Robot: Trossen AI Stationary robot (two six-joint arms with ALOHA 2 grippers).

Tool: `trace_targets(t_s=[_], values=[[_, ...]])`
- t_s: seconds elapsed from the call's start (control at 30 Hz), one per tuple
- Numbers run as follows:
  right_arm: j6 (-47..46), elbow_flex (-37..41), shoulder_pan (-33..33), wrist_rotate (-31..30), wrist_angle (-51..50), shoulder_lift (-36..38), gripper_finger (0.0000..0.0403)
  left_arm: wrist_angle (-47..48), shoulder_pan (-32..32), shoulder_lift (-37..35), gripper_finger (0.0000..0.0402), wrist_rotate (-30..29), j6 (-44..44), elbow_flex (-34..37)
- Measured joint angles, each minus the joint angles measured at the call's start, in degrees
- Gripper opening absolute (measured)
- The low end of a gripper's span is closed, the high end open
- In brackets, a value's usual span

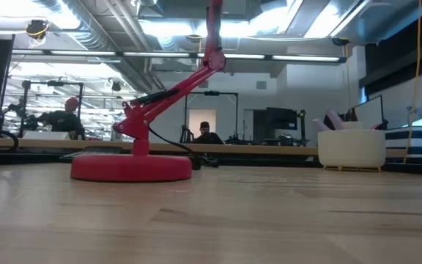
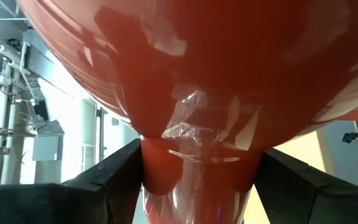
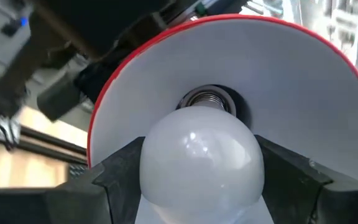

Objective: Screw lightbulb
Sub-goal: Insert the light bulb into the lamp

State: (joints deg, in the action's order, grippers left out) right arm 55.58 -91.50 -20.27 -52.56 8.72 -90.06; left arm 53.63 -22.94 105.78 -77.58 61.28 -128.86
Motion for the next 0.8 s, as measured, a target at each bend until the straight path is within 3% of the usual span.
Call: trace_targets(t_s=[0.8], values=[[-38.0,0.0,0.1,0.2,1.4,0.0,0.0266,-0.2,-1.0,0.0,0.0250,-0.2,0.9,0.0]])
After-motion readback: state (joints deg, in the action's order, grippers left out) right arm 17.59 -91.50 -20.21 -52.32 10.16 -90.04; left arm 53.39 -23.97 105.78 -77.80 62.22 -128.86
